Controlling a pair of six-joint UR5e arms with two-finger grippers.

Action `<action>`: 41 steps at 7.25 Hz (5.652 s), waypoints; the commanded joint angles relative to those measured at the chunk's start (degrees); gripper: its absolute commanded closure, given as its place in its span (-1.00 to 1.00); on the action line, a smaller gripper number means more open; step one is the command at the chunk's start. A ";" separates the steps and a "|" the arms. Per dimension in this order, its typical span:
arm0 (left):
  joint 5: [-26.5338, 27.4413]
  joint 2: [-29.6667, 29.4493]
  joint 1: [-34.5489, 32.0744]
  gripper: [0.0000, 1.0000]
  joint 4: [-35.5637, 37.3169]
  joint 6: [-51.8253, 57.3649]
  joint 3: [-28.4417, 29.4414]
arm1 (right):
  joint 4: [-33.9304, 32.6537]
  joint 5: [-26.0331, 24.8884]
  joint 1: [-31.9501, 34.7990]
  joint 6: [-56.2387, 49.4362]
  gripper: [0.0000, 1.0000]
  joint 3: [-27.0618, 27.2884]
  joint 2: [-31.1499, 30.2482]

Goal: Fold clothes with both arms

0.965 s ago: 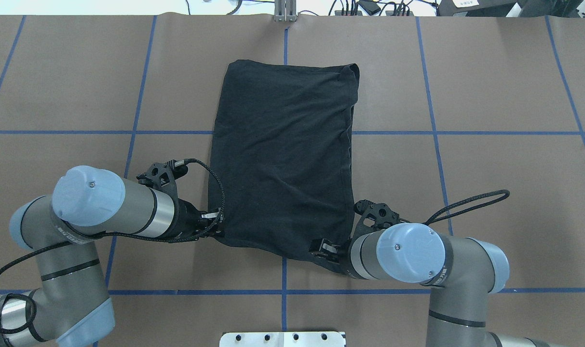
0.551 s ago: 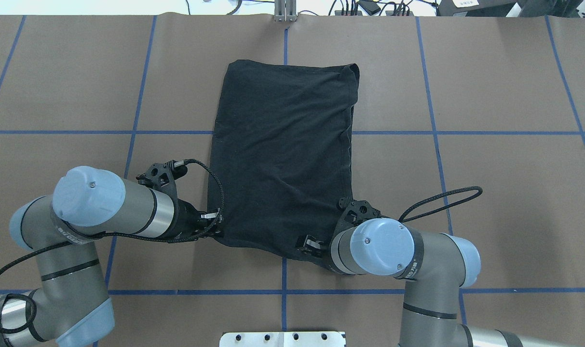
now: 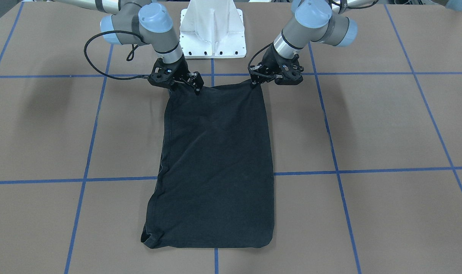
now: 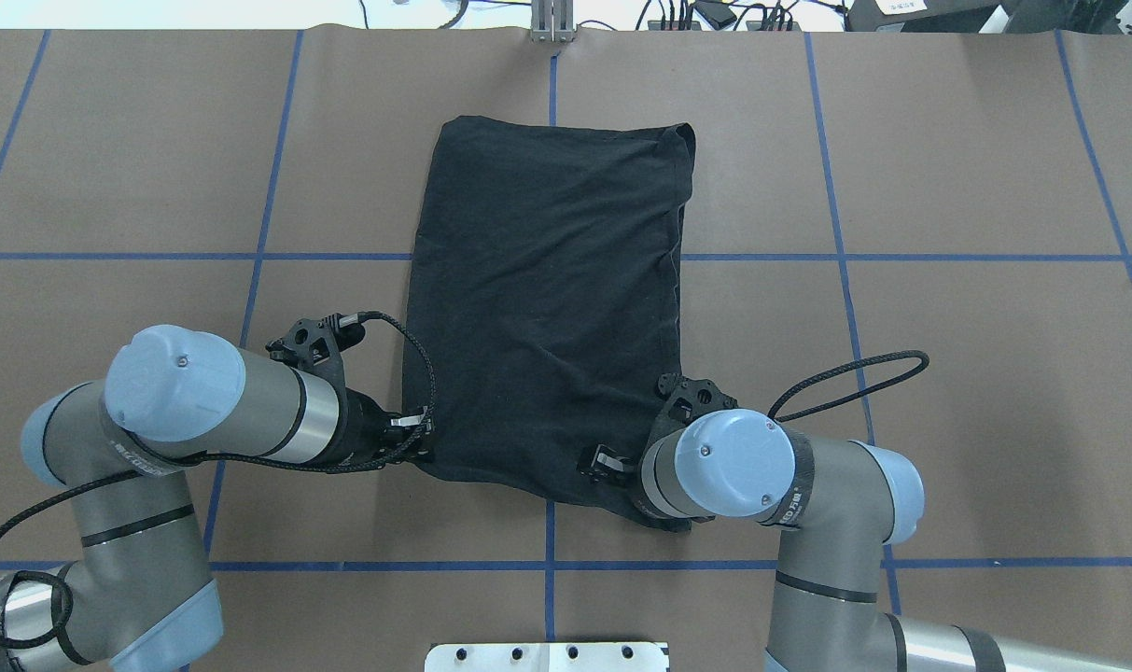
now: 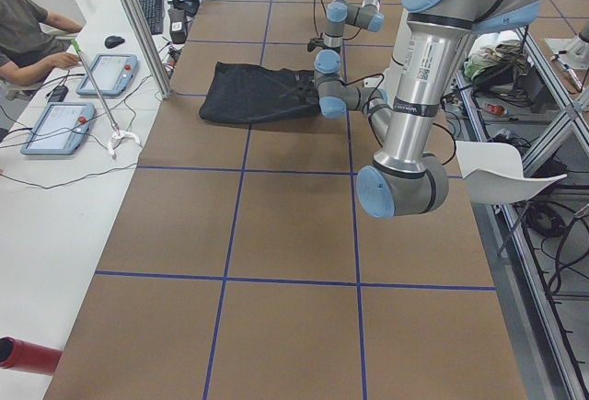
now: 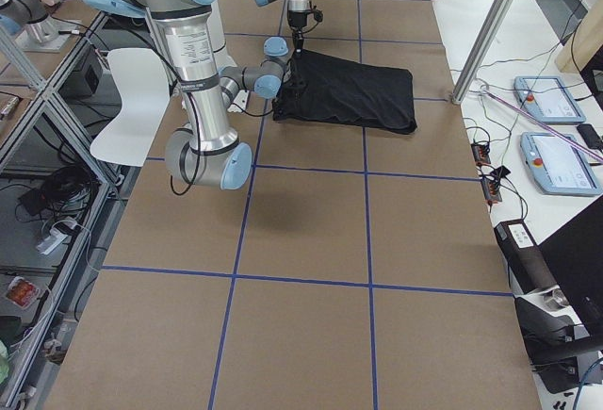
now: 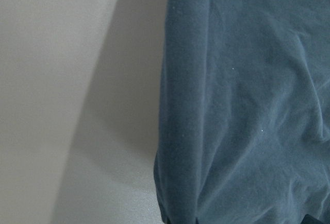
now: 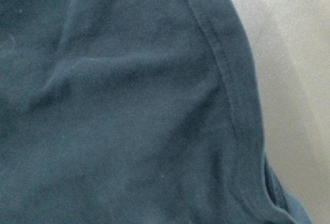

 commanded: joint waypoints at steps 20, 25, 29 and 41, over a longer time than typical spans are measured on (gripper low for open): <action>0.07 -0.12 0.03 1.00 0.00 0.00 -0.05 | -7.03 3.70 0.80 0.00 -0.41 -0.91 3.71; -0.02 -0.21 0.03 1.00 0.00 0.00 -0.05 | -7.03 3.44 0.80 0.00 0.97 -0.30 4.24; -0.02 -0.21 -0.06 1.00 0.00 0.00 -0.05 | -7.56 4.14 2.82 -0.09 -0.99 1.29 3.98; 0.07 -0.65 -0.06 1.00 0.09 0.00 -0.05 | -7.65 4.06 1.33 -0.18 -0.99 0.67 0.55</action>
